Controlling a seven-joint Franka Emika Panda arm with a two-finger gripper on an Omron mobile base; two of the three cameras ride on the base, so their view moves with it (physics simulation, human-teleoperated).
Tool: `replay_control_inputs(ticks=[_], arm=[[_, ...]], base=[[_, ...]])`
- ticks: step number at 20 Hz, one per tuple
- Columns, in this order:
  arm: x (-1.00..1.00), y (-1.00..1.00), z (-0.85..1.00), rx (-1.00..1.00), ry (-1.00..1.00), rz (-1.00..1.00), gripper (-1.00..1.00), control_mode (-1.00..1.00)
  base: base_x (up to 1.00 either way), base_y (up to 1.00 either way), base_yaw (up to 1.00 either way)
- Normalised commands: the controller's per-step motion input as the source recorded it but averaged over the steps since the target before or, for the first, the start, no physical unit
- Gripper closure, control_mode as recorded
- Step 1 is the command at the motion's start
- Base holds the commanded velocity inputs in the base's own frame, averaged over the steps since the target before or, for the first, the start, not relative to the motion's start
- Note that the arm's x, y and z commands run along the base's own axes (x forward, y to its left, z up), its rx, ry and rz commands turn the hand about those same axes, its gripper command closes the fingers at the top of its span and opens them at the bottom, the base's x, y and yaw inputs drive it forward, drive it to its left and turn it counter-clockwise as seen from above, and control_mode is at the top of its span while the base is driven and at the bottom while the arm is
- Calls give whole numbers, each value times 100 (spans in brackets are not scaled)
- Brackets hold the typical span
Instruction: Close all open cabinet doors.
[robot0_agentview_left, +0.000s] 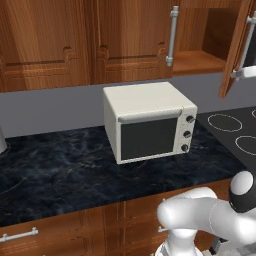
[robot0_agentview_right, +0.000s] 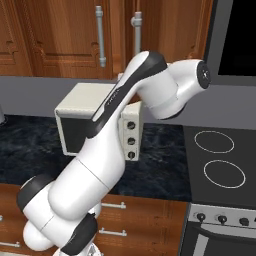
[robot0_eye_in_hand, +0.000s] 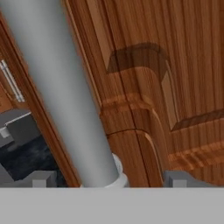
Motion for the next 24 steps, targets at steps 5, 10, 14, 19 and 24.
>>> replay_control_inputs(ticks=[5,10,14,19,24], arm=[[53,19,-13,0,0,-2,-100,-100],[53,28,-12,0,-2,-7,-100,-100],[53,31,-7,-2,-6,-12,-100,-100],[85,27,-5,-2,-3,-10,-100,-100],[84,11,-13,-5,0,-5,-100,-100]], base=[[0,0,0],[0,0,0],[0,0,0],[0,0,0],[0,0,0]])
